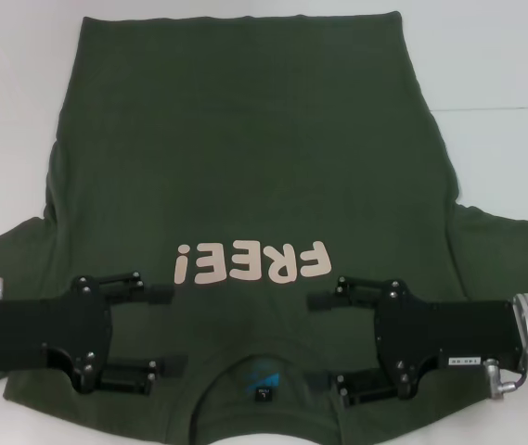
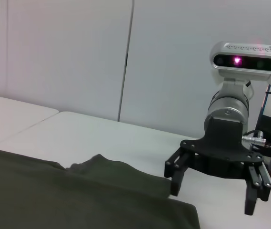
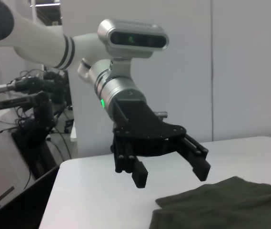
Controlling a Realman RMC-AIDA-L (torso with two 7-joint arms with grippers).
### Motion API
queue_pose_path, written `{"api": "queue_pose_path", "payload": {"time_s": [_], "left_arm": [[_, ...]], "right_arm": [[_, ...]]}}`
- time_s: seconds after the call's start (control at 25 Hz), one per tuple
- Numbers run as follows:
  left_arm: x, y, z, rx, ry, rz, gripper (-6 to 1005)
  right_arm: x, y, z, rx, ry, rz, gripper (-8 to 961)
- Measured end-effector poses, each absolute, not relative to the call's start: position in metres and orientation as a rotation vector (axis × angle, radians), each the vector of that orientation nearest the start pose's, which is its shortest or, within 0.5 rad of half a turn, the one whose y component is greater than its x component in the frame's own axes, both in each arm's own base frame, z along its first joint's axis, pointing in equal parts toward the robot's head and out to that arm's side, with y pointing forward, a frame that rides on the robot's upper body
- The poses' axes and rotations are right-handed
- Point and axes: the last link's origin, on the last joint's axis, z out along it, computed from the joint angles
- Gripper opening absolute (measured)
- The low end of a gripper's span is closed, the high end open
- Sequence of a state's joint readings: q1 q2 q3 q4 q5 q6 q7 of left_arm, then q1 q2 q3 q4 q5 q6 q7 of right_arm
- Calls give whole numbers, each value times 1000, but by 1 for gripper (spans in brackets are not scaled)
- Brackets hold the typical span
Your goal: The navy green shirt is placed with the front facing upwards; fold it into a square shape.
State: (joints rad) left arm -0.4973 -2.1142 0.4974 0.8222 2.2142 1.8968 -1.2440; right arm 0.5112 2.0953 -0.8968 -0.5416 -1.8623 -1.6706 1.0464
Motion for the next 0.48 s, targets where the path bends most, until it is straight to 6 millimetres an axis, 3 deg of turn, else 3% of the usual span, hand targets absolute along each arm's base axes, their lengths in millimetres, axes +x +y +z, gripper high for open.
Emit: {"api": "queue_pose_path", "payload": {"time_s": [0.12,0.48], "left_arm": [[-264,288,26,-2885,-367,-724,875],[-261,296,28,-2858,-356,-732,874]], "right_arm": [[241,298,-36,-2876,264,882,914],[250,332,-6,-2689,712,834,914]]}}
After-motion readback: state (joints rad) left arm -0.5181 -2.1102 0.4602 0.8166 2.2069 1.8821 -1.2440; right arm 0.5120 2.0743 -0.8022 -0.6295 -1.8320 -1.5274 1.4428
